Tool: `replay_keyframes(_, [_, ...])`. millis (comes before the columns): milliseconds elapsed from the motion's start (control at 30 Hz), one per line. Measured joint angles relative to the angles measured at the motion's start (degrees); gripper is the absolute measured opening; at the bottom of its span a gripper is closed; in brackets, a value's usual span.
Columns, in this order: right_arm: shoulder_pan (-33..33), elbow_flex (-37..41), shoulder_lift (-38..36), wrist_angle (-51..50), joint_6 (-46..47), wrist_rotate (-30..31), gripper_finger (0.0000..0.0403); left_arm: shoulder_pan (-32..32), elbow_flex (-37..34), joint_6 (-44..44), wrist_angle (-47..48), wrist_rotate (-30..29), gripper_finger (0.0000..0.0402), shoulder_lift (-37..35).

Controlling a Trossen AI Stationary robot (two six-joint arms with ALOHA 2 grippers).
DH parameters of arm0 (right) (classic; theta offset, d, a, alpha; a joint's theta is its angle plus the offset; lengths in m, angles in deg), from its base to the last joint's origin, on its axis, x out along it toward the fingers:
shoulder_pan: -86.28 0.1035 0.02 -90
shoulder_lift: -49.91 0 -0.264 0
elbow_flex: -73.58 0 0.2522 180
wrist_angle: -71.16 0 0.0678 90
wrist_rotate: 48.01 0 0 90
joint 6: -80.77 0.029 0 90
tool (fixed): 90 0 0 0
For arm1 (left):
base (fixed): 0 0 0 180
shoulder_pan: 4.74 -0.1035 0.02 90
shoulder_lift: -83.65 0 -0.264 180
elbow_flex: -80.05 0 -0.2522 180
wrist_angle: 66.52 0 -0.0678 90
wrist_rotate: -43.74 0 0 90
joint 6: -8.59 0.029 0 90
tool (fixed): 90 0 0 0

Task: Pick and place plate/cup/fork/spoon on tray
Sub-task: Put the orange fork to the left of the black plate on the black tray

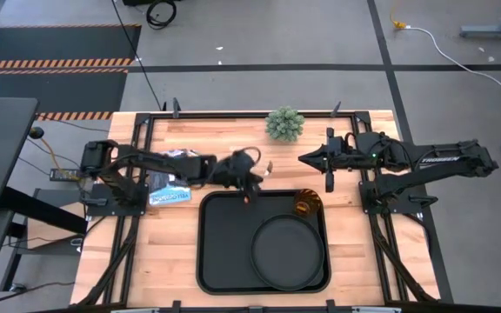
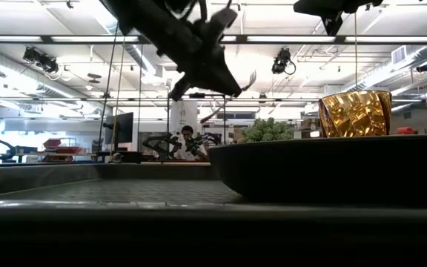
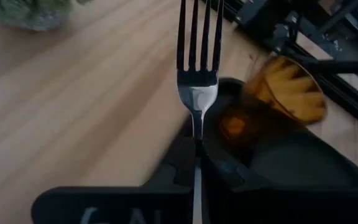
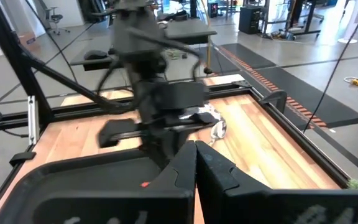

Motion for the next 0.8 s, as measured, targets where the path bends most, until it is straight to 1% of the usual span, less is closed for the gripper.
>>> replay_keyframes(300, [3.34,0.00,0.02,-1.17,-1.54,-0.26,0.0011,13.87,0.00,-15.39,2.94,-16.59,0.0016,-0.11])
replay_keyframes(400, [4.06,0.00,0.02,-1.16,-2.12,-1.55,0.0011,17.40,0.00,-21.11,3.53,-21.34,0.0016,-0.11])
replay_keyframes(600, [5.63,0.00,0.02,-1.20,-2.64,-2.62,0.0011,22.70,-0.01,-32.52,3.48,-27.14,0.0016,0.92])
replay_keyframes(800, [6.96,0.00,0.02,-1.87,-4.49,-3.60,0.0011,27.05,-0.04,-42.86,4.68,-27.09,0.0016,3.86])
